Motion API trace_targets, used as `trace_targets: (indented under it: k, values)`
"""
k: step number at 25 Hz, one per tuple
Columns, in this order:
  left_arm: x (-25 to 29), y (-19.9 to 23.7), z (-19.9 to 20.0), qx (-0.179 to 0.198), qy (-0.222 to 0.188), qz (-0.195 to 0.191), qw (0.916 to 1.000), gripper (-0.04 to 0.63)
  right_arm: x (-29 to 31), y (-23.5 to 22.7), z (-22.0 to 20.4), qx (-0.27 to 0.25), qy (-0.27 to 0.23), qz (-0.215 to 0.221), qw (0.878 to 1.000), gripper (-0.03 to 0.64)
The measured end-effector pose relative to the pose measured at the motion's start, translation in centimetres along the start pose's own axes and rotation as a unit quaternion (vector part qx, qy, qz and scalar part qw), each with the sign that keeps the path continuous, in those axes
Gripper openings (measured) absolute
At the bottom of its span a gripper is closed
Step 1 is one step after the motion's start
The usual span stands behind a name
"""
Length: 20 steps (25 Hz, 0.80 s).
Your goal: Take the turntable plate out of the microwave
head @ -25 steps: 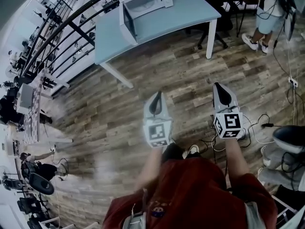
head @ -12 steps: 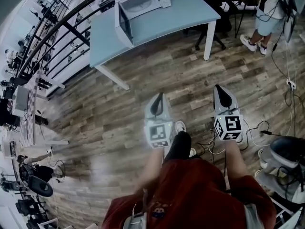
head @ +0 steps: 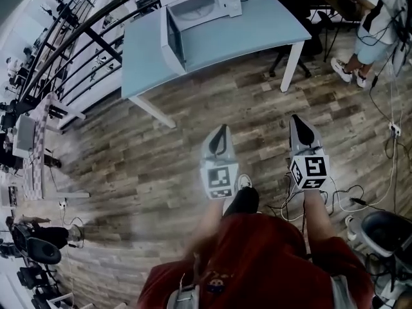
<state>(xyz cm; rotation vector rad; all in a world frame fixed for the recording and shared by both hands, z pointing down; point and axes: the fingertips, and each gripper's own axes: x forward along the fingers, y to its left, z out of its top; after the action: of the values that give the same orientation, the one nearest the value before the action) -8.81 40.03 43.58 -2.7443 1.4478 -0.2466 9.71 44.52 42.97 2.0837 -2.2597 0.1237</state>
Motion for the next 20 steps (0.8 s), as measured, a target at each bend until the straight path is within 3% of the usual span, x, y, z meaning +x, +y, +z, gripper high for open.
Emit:
trace_targets:
  k: [9,20]
  values:
    - [7.3,5.0,-0.5,-0.011,0.015,0.004,0.9998,0.000,9.5,0.6,0.0,-0.001,0.022,0.022,0.999,-0.002]
    - [13.2,9.3,-1.1,-0.023,0.025,0.005,0.9994,0.000,17.1,0.7,0.2,0.000,0.031,0.026,0.999,-0.001]
